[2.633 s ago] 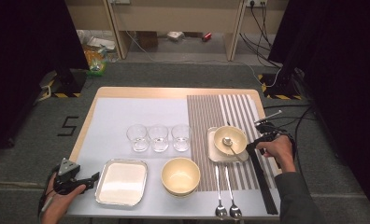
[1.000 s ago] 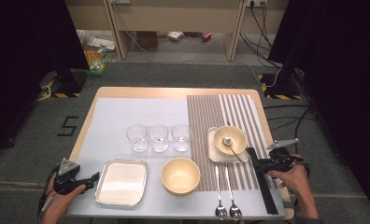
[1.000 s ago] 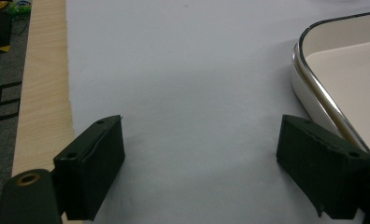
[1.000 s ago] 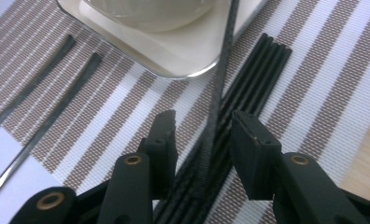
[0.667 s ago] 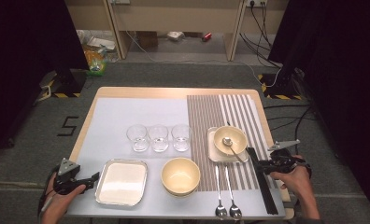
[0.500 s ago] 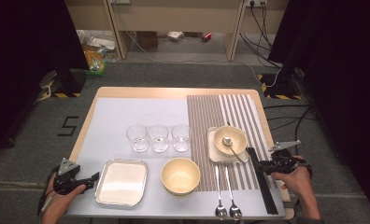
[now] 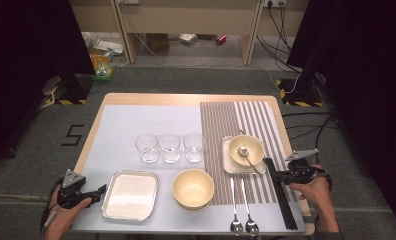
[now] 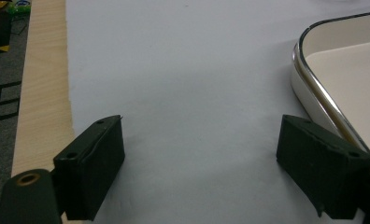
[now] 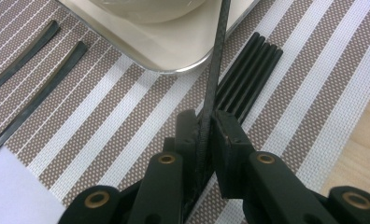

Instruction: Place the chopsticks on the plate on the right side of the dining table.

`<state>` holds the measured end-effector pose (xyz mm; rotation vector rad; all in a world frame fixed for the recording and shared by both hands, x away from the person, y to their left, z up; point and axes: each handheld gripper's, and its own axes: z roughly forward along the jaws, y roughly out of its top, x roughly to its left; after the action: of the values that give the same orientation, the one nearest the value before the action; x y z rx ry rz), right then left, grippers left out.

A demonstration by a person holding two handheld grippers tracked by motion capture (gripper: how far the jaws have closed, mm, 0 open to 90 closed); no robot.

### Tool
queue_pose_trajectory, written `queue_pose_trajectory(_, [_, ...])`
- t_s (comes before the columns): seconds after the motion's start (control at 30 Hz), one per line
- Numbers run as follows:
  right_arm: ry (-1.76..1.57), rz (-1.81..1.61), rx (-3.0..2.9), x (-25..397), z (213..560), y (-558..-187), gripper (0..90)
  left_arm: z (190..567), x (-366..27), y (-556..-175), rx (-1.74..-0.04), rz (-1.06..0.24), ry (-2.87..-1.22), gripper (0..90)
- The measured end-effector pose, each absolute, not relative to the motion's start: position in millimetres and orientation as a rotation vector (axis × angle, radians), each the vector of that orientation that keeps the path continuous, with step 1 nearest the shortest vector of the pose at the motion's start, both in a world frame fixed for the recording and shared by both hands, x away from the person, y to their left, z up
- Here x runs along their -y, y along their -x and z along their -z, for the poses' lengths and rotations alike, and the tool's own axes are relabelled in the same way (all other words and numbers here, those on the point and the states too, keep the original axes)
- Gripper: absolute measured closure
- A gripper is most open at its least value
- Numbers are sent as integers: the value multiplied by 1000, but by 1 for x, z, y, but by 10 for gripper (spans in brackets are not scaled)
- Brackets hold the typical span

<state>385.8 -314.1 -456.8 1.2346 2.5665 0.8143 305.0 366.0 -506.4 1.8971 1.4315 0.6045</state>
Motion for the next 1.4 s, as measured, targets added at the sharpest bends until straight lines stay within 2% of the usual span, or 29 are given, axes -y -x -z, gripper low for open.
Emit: queue_pose_trajectory(1.4, [-1191, -888, -2544, 308, 458, -416, 809, 507, -366, -305, -1433, -610, -1896, 144])
